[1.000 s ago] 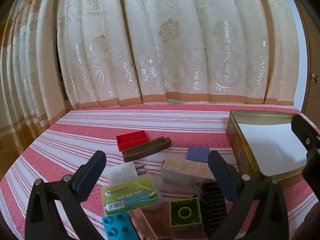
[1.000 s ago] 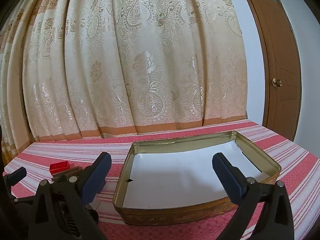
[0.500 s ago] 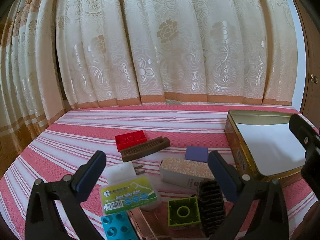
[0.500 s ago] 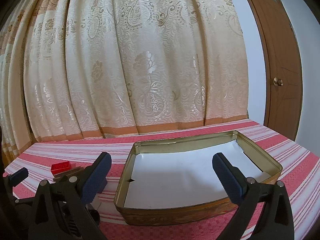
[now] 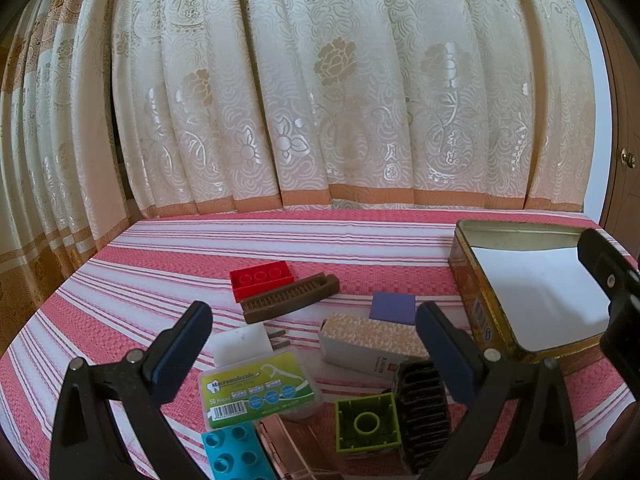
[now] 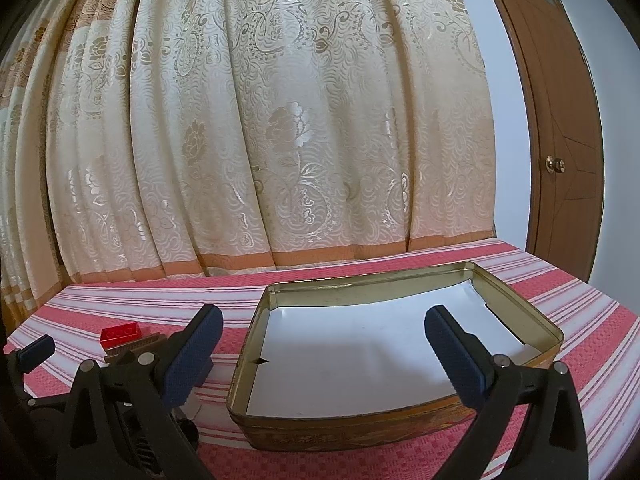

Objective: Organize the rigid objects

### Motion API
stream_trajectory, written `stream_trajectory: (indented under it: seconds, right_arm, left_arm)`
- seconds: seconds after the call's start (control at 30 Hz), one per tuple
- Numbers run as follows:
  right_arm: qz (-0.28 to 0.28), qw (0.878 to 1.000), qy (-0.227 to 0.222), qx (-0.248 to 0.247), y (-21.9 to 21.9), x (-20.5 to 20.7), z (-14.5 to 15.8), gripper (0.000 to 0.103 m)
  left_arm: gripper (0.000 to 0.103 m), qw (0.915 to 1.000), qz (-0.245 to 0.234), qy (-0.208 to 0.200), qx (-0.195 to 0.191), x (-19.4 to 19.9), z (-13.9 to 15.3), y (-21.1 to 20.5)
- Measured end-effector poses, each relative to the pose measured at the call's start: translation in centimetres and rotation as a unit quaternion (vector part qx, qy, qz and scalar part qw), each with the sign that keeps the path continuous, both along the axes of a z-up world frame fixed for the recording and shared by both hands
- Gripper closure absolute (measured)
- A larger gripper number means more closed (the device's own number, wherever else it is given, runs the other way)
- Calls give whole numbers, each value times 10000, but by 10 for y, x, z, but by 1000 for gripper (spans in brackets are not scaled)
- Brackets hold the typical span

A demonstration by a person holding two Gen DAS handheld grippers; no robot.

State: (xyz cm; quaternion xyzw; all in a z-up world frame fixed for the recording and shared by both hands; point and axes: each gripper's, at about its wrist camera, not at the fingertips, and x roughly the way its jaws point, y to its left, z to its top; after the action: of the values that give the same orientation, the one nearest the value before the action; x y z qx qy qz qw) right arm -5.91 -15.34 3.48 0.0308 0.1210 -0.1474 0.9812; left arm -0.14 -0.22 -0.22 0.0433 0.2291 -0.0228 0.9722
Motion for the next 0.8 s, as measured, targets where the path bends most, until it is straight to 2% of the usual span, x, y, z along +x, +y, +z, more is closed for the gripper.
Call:
stream_trajectory:
  seconds: [0.8]
  right_arm:
    - [76,10000,43,10,-1,1,-1,1]
  left_arm:
    - [0,10000,62,11,-58,-2,0,3]
